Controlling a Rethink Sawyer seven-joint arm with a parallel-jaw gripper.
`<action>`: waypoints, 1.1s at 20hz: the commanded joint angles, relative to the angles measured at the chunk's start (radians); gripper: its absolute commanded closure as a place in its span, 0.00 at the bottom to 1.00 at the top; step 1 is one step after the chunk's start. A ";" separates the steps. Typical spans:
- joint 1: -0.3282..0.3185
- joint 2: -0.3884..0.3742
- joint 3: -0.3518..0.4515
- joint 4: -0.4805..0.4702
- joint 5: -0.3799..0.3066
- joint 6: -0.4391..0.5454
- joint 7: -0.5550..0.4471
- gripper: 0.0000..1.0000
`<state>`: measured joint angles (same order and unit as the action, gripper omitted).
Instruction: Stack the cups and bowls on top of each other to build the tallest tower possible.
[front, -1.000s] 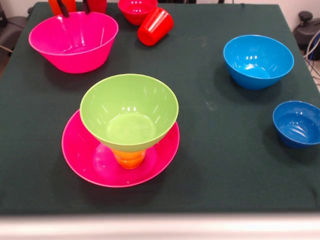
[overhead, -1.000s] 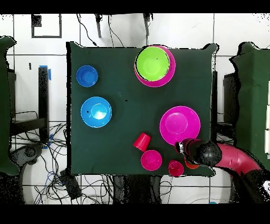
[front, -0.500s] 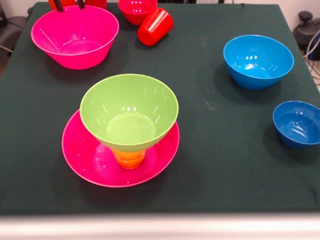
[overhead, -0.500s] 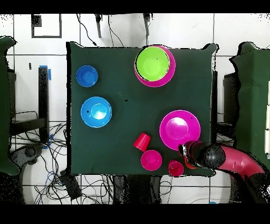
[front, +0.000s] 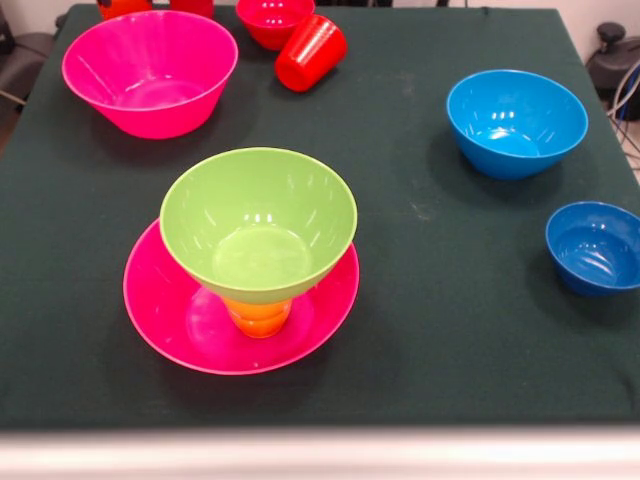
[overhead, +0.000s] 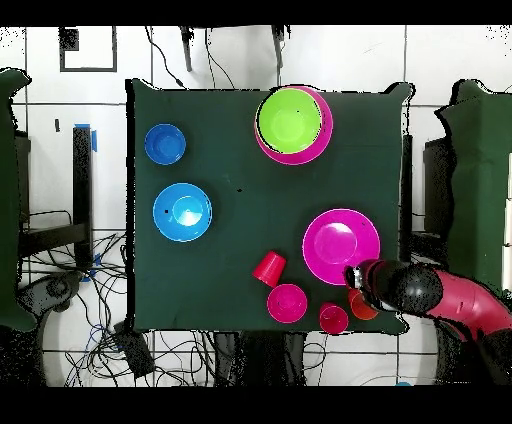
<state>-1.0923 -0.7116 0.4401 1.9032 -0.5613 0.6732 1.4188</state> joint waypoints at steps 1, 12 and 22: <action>0.016 -0.020 0.162 -0.010 0.085 0.109 -0.138 0.00; 0.035 -0.005 0.050 -0.019 -0.062 0.144 -0.123 0.00; 0.034 -0.006 0.034 -0.027 -0.149 0.128 -0.124 0.00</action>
<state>-1.0824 -0.7588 0.4979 1.9023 -0.5962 0.7628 1.4188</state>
